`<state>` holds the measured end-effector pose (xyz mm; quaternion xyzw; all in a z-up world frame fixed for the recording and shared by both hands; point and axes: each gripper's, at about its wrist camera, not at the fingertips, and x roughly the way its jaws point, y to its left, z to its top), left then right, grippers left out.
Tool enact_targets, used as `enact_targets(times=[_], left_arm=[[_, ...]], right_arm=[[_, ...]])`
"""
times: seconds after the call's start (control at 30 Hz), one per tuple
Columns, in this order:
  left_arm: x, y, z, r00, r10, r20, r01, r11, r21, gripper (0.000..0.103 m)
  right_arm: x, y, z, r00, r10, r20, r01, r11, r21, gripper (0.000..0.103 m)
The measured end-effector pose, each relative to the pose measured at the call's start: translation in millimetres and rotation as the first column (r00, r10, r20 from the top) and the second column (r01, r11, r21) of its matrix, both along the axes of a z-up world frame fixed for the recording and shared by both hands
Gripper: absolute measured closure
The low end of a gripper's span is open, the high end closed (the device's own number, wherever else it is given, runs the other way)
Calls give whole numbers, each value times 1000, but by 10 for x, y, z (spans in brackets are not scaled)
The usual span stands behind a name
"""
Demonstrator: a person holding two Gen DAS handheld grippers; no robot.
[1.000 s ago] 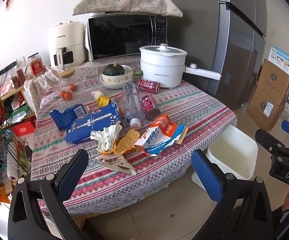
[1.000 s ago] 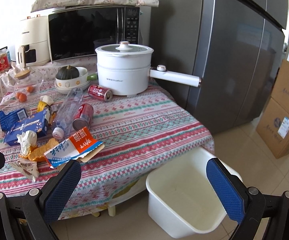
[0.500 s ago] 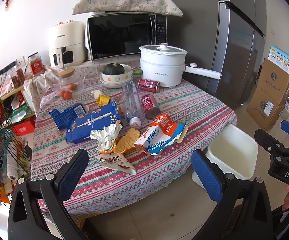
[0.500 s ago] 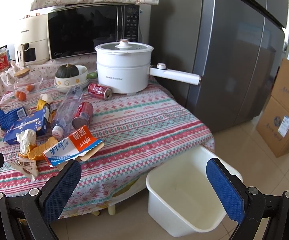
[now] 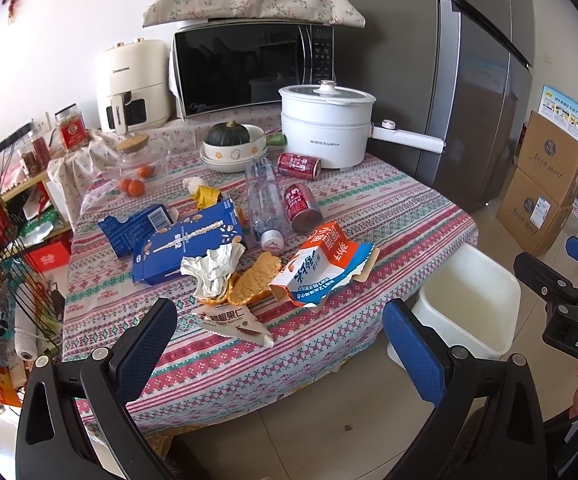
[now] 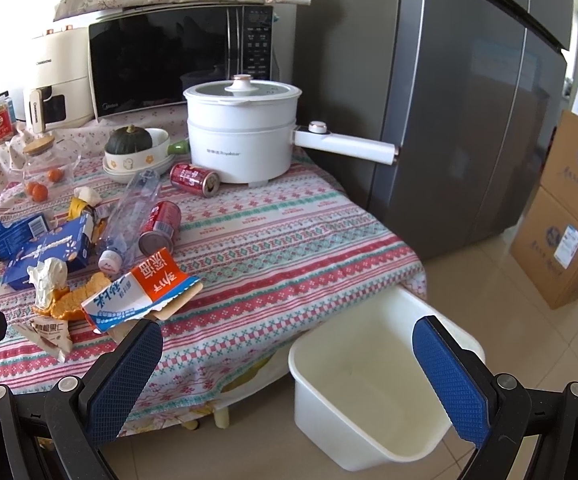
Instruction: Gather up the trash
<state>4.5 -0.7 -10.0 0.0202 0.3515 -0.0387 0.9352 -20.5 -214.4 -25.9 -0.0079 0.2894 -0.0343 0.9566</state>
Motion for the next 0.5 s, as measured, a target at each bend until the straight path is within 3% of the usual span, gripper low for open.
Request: enact_targets(times=[0.5], left_arm=[[-11, -11, 5, 1000, -17, 0, 17, 1000, -6, 0]], right_arm=[[54, -43, -64, 999, -21, -38, 21, 1000, -4, 0]])
